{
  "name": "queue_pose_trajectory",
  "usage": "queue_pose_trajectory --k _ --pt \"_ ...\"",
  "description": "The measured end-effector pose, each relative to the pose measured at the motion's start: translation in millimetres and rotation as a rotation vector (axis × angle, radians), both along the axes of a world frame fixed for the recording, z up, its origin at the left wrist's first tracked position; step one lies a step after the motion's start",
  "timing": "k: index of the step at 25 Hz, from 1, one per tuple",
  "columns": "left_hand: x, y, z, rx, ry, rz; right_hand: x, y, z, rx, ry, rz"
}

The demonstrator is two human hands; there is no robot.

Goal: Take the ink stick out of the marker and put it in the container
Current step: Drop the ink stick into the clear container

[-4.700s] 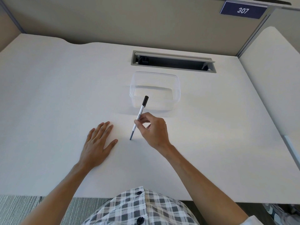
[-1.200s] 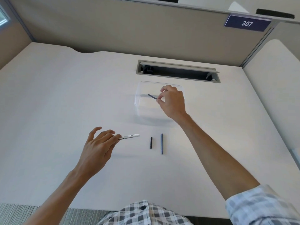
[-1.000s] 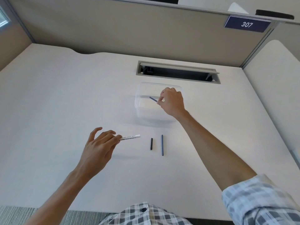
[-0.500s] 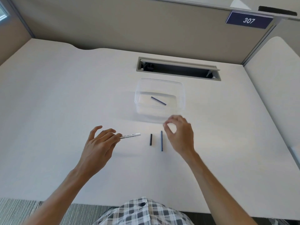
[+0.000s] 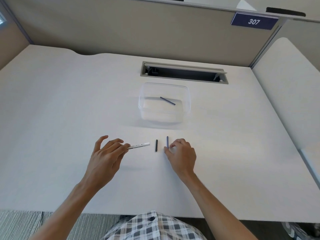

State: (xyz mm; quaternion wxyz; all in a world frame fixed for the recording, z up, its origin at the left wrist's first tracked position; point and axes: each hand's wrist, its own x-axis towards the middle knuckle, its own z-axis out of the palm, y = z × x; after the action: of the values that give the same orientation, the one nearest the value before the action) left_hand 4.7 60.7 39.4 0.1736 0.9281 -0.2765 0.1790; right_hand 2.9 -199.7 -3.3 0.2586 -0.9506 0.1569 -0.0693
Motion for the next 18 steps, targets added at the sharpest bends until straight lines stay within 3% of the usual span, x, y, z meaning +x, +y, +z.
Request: queue_pose_trajectory --k 6,13,18 --pt "-2 -2 2 0.004 -0.007 0.007 -1 1 -1 0.018 -0.043 0.024" --pt "-1 -4 3 0.014 -0.005 -0.009 -22 -13 32 0.599 -0.061 0.027" --pt "-1 -11 7 -0.005 -0.017 -0.03 -40 -18 55 0.805 -0.125 0.047"
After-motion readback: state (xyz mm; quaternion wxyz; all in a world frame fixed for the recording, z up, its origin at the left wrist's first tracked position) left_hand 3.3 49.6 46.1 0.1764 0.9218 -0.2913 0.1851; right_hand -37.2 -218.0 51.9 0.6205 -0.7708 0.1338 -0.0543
